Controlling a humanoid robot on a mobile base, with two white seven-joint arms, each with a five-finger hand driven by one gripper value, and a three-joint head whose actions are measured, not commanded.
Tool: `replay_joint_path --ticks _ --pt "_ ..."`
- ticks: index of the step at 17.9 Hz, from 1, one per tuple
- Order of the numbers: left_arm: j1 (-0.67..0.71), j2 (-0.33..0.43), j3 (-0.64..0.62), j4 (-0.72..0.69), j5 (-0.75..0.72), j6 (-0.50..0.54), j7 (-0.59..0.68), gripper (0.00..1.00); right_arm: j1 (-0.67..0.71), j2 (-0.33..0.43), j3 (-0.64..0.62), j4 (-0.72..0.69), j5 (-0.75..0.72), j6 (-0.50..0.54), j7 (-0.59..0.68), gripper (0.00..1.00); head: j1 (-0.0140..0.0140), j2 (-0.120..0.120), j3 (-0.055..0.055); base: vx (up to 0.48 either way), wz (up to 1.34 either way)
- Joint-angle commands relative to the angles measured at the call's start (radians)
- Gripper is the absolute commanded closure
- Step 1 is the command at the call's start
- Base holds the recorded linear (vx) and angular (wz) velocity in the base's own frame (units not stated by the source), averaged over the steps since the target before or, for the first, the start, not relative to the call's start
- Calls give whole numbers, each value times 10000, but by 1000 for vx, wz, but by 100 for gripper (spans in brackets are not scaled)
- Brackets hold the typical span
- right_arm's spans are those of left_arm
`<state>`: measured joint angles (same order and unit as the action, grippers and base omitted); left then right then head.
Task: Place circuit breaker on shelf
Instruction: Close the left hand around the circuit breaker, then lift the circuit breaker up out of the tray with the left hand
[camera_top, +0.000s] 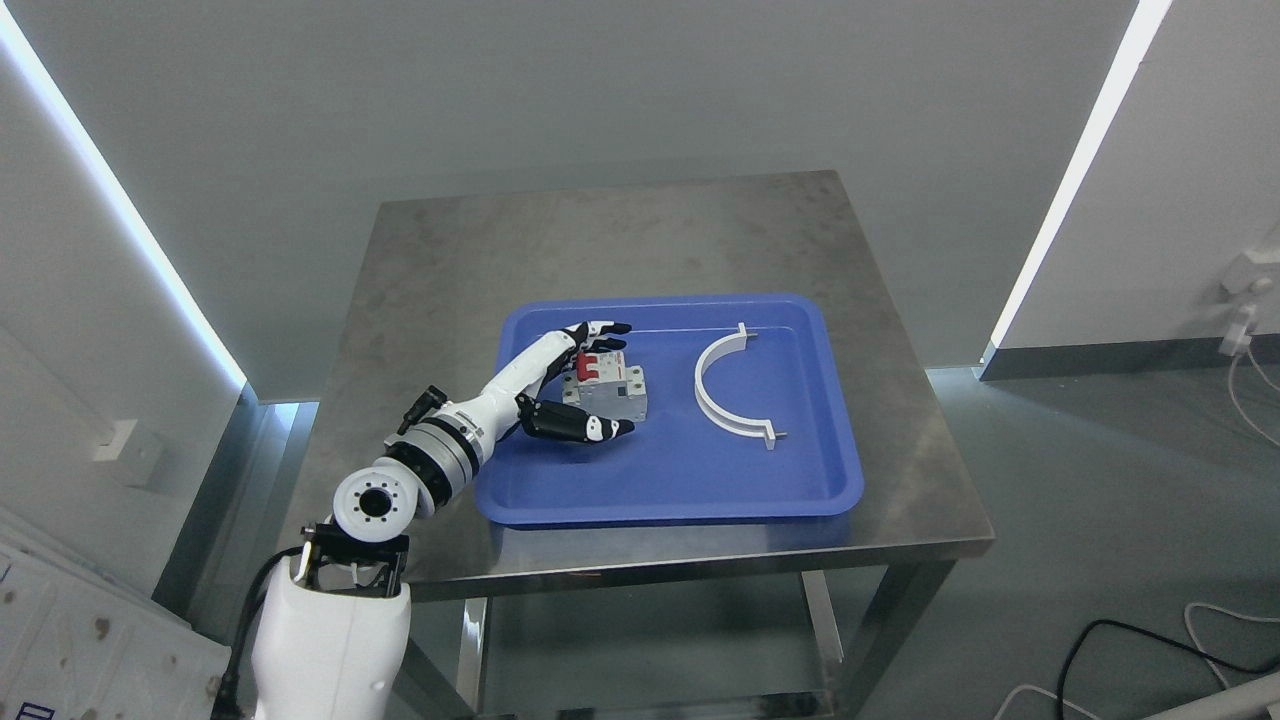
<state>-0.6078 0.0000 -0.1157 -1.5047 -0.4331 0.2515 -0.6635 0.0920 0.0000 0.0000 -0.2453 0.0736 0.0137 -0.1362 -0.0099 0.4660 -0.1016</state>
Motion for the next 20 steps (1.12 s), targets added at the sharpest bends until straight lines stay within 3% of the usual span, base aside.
replay_joint_path --ticks 1,9,12,15,17,20 --pt "-134 199 -362 44 -486 31 -38 41 0 -175 199 -1 0 645 -3 0 0 0 0 18 0" --pt "80 751 51 305 -486 -1240 -84 69 0 -175 199 -1 0 645 -3 0 0 0 0 3 0" --pt "172 690 312 305 -470 -1746 -405 91 0 -175 199 -1 0 645 -3 0 0 0 0 0 0" --pt "-87 174 1306 366 -379 -2497 -253 94 0 -175 199 -1 0 645 -3 0 0 0 0 0 0" --pt "-562 174 1646 366 231 -3004 691 93 0 -175 199 -1 0 645 -3 0 0 0 0 0 0" --pt "-625 174 2214 336 1703 -3815 3911 92 0 -175 199 -1 0 645 -3 0 0 0 0 0 0"
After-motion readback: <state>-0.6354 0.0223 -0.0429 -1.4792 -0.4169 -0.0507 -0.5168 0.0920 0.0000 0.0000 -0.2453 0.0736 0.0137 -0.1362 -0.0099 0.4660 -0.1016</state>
